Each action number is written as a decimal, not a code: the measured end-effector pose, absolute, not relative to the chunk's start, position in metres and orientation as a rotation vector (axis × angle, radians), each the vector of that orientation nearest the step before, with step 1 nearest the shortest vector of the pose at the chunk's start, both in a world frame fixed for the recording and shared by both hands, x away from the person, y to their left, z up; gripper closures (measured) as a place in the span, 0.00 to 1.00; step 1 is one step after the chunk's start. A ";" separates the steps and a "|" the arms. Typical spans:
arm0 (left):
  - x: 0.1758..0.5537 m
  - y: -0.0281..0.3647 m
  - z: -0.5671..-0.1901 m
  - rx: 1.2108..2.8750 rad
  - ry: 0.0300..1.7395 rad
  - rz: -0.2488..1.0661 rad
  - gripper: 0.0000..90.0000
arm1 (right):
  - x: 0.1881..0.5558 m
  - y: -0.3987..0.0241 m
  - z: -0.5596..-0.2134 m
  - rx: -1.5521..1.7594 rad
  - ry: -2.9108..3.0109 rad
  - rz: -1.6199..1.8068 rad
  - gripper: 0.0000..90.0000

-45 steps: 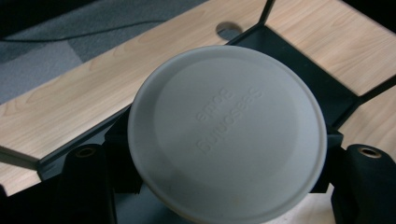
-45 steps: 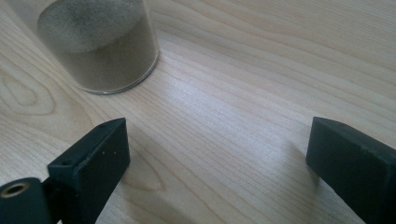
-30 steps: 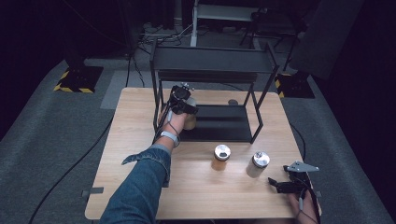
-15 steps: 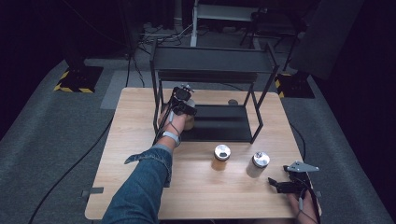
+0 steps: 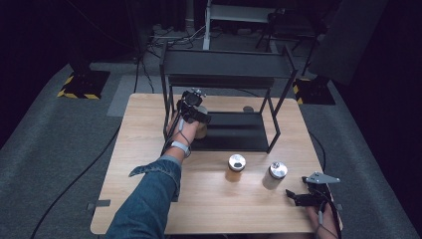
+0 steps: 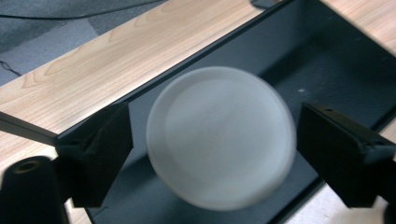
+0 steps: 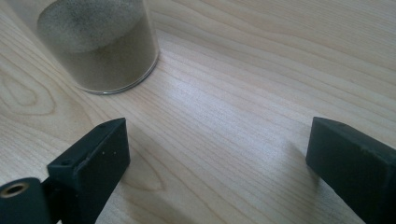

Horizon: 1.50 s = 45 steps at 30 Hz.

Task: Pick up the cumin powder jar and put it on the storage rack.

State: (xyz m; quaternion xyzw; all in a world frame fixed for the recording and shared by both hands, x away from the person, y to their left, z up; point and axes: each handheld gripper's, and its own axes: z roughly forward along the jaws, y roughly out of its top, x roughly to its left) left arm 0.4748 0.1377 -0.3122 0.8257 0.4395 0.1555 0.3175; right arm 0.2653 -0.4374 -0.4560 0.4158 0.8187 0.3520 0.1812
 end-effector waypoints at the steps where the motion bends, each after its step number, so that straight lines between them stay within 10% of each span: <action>1: 0.471 0.139 -0.309 2.169 1.150 0.413 0.09 | 0.265 -0.438 -0.456 1.173 2.314 0.994 0.06; 45: 0.278 0.231 -0.328 2.078 1.023 0.497 0.09 | 0.267 -0.440 -0.456 1.146 2.339 1.003 0.06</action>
